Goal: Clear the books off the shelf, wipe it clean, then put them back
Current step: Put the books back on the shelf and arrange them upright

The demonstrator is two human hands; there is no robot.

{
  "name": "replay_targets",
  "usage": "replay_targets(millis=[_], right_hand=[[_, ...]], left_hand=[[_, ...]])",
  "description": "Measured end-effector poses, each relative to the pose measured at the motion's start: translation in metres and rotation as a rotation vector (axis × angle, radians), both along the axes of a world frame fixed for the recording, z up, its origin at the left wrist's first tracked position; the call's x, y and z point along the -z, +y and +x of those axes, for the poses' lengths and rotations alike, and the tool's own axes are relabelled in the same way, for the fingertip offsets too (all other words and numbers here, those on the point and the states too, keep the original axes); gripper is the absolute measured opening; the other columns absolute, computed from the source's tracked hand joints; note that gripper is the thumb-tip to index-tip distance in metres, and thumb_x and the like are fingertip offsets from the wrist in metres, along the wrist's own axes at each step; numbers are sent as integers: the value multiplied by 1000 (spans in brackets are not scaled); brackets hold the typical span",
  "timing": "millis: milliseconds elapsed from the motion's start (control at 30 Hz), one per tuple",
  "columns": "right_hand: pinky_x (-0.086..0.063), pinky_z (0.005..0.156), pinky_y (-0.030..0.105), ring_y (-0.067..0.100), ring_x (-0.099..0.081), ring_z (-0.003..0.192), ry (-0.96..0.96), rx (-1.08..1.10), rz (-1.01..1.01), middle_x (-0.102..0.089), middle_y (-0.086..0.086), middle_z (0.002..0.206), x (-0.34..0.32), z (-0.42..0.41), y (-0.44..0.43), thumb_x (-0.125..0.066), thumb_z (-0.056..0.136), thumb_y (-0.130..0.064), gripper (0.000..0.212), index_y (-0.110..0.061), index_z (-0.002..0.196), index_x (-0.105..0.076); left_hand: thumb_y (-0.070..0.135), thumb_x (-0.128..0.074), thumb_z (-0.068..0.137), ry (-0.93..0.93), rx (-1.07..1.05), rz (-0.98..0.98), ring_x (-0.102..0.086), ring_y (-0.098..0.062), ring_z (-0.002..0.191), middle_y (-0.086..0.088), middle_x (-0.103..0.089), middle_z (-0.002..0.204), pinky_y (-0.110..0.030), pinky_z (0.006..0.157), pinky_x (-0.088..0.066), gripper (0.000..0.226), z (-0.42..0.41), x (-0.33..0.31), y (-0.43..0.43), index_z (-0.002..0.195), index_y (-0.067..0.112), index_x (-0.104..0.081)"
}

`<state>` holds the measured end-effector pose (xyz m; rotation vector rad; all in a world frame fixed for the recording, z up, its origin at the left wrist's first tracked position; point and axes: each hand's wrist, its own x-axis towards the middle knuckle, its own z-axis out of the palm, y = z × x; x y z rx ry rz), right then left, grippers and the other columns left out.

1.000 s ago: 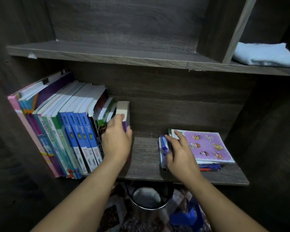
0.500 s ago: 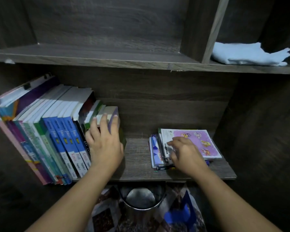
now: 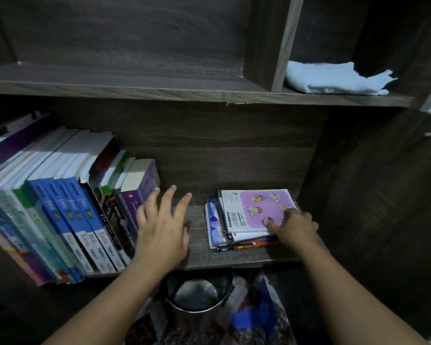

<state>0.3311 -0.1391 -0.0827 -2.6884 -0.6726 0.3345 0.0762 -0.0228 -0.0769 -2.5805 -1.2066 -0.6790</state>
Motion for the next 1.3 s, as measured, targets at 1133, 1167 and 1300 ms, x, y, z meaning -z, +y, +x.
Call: replay_targets(millis=[1133,1167,1300], right_hand=[[-34,69,28,32,-61,87,-187,-365,824,-69,13,93,-26,-128,71,-55,90,-17,21,-10,107,-66],[-35,72,29,32,-60,89,-194,-400,827,-68,14,95,-24,-136,76,-55,90,-17,22,-9,107,-66],[-30,69,21,28,-54,85,-157,-495,825,-56,11,96,-19,-167,94,-55,90,-9,32,-9,121,-61]], left_hand=[[15,-75,72,-169,-181,67,-35,-30,129,-10,-50,136,-52,97,-21,59,-69,-48,27,127,12,-56],[15,-75,71,-164,-178,72,-35,-29,130,-9,-51,136,-53,98,-20,58,-72,-48,27,126,12,-58],[14,-74,73,-177,-200,83,-26,-35,138,-10,-48,139,-60,101,-21,52,-83,-47,29,122,12,-61]])
